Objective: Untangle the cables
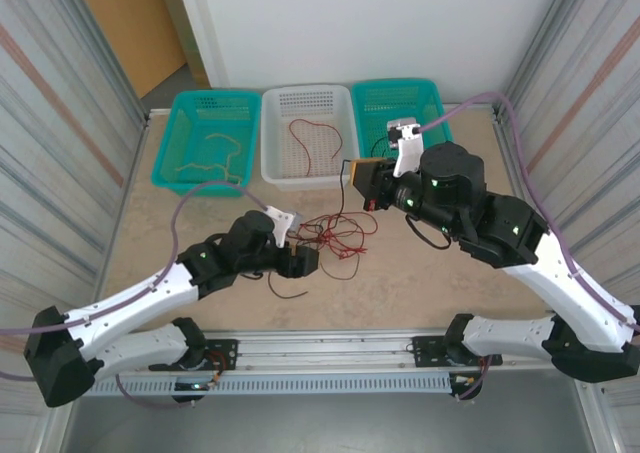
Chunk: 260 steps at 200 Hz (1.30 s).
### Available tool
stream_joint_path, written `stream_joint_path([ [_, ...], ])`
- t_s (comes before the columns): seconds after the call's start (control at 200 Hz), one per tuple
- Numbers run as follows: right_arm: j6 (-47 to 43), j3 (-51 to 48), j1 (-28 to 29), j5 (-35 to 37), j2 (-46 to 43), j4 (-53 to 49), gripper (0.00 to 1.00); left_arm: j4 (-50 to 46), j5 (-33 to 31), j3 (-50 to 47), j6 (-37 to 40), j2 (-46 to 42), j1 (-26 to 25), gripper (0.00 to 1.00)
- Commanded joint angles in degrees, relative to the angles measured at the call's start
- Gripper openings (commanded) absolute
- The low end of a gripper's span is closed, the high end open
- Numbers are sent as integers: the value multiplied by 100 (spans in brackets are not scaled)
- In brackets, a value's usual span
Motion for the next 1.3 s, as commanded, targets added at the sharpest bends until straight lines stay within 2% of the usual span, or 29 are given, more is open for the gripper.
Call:
stream_joint_path([
  [0.0, -283, 394, -76, -384, 41, 240, 0, 257, -120, -79, -76, 99, -36, 69],
  [0.17, -432, 836, -244, -771, 1, 473, 0, 282, -147, 20, -6, 192, -36, 70],
  [0.316, -161, 724, -649, -1576, -167, 941, 0, 303, -141, 265, 198, 271, -39, 76],
  [0.436, 62, 634, -866, -1832, -175, 1064, 0, 313, -237, 755, 678, 368, -84, 81],
  [0.616, 239, 422, -908, -1913, -170, 1164, 0, 520, -390, 1570, 1555, 643, -129, 83],
  [0.681, 284, 366, -908, -1931, -177, 1198, 0, 654, -291, 1794, 1833, 821, -131, 82],
  [0.877, 334, 241, -940, -1896, -244, 1256, 0, 1035, 570, 2085, 2236, 1391, -274, 76],
  [0.937, 351, 186, -968, -1905, -266, 1275, 0, 1132, 596, 2050, 2279, 1504, -323, 68],
  [1.027, 390, 83, -1017, -1896, -308, 1293, 0, 1039, 445, 2132, 2273, 1583, -333, 30],
  [1.077, 416, 9, -1060, -1896, -336, 1293, 0, 1029, 370, 2153, 2272, 1530, -333, 17],
  [1.122, 442, -72, -1107, -1897, -367, 1293, 0, 1045, 327, 2156, 2295, 1439, -330, 0],
  [1.202, 524, -254, -1215, -1784, -454, 1248, 1, 661, 43, 2430, 2282, 1300, -333, 0],
  [1.232, 560, -325, -1268, -1714, -484, 1197, 9, 434, -58, 2622, 2262, 1258, -333, 0],
  [1.298, 593, -465, -1346, -1485, -533, 968, 40, -13, -203, 3082, 2190, 1176, -328, 0],
])
